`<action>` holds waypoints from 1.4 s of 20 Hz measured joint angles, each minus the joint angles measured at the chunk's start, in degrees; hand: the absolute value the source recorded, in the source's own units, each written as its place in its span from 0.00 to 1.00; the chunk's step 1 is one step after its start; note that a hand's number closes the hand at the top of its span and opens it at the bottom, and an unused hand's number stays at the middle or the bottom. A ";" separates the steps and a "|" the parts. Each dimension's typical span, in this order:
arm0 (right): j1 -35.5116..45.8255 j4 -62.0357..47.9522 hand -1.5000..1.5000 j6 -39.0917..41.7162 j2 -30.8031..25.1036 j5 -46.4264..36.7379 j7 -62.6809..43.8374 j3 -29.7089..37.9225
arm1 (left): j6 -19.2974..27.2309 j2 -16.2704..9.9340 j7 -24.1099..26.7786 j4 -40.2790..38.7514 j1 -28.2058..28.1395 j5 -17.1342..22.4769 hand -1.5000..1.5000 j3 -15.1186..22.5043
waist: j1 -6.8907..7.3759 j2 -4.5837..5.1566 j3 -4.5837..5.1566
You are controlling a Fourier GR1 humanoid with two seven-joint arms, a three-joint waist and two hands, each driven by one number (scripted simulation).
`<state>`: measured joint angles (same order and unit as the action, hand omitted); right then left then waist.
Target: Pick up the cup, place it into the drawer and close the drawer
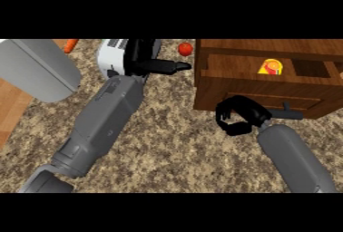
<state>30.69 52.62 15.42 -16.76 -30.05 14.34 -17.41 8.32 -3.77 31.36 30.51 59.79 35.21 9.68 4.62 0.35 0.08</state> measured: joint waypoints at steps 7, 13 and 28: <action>10.39 -15.17 1.00 -5.54 -0.77 1.85 7.16 8.10 | -3.85 -3.46 -1.21 4.25 -4.81 0.41 0.00 0.24 | 2.42 0.83 -0.29; 13.67 -20.71 1.00 -3.32 -1.64 5.02 9.47 12.02 | -5.85 -5.00 -2.66 7.07 -7.23 0.58 0.00 0.80 | 3.79 1.04 -0.62; 12.74 -19.31 1.00 8.87 -4.71 11.80 10.13 15.18 | -10.08 -6.77 -3.65 10.40 -10.81 1.15 0.00 1.52 | 5.87 1.72 -1.10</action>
<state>43.43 33.32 24.29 -21.47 -18.25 24.47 -2.23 -1.75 -10.55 27.71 40.90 48.99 36.35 11.20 10.49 2.06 -1.02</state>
